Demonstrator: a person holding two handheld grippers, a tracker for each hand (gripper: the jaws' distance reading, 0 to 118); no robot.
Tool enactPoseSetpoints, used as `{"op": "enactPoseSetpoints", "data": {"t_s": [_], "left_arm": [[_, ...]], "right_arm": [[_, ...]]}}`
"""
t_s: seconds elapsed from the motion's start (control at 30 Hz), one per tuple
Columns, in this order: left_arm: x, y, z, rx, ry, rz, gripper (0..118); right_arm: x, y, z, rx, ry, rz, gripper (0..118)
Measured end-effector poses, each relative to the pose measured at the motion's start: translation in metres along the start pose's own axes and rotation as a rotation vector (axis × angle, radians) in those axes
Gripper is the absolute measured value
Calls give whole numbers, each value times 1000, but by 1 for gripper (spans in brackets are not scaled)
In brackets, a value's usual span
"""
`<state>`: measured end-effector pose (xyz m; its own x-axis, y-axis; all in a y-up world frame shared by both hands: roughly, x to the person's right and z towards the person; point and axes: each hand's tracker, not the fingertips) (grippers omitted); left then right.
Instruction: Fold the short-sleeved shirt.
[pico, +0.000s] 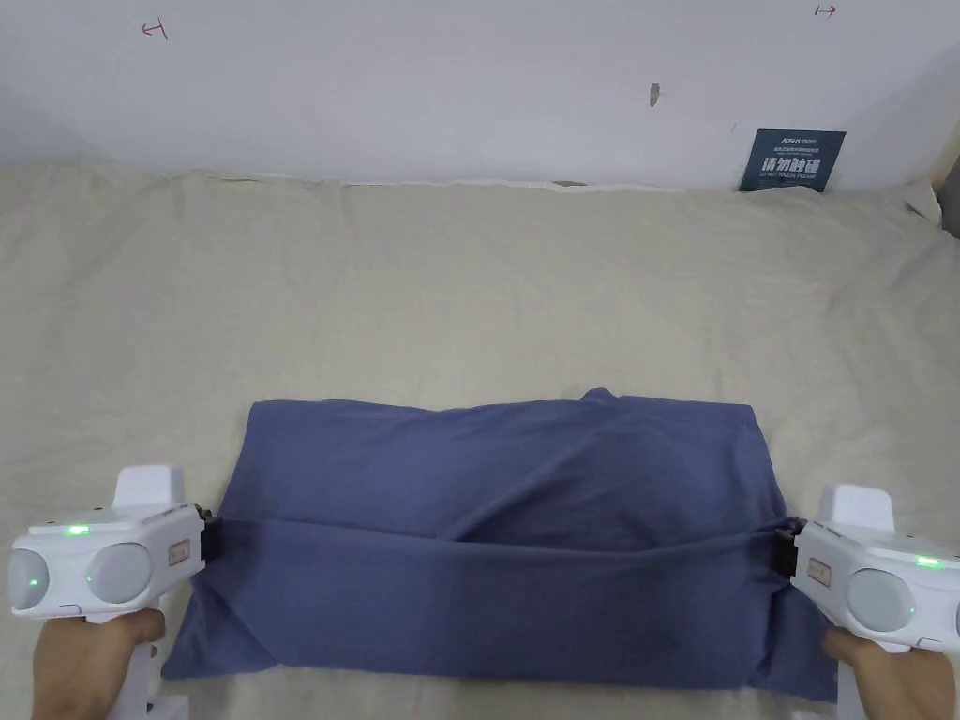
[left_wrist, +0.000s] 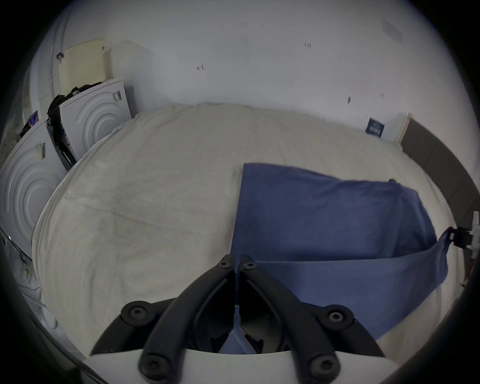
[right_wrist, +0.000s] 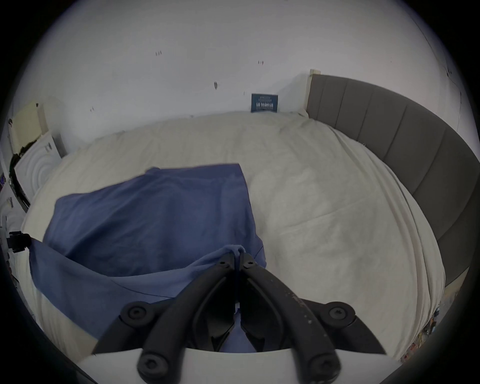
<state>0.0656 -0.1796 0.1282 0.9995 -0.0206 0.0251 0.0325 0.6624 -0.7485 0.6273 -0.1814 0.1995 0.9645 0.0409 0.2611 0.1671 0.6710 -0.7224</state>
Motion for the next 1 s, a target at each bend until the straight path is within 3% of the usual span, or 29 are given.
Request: {"op": "enactPoseSetpoints", "data": {"t_s": [0.17, 0.2, 0.23, 0.3, 0.33, 0.37, 0.4, 0.43, 0.47, 0.83, 0.93, 0.97, 1.0], "left_arm": [[5, -14, -28, -100, 30, -18, 3], [5, -17, -28, -95, 28, -14, 10], [4, -20, -28, -96, 27, -11, 23], [6, -19, -22, -104, 24, -5, 65], [6, -17, -19, -109, 23, -5, 75], [7, -16, -12, -108, 22, -3, 75], [9, -15, -5, -97, 17, 3, 108], [12, -13, 8, -54, 11, 22, 118], [14, -12, 21, 9, -7, 34, 118], [55, -15, 180, 489, -91, 68, 113], [66, -33, 206, 552, -91, 63, 108], [69, -40, 212, 574, -91, 63, 102], [72, -48, 218, 595, -86, 61, 86]], "right_arm": [[-1, -12, -30, -112, -14, -12, 6], [-1, -15, -34, -145, -8, -12, 13], [-2, -18, -35, -166, -10, -10, 23], [0, -22, -29, -152, -25, -9, 54], [1, -21, -24, -136, -40, -5, 61], [2, -20, -18, -122, -49, -8, 61], [1, -20, -4, -98, -51, -24, 84], [-2, -19, 15, -43, -30, -41, 97], [-3, -18, 29, 11, -8, -49, 101], [-12, -21, 202, 490, 78, 19, 98], [-21, -36, 230, 526, 99, 31, 84], [-21, -42, 234, 532, 96, 29, 78], [-25, -47, 240, 547, 90, 34, 62]]}}
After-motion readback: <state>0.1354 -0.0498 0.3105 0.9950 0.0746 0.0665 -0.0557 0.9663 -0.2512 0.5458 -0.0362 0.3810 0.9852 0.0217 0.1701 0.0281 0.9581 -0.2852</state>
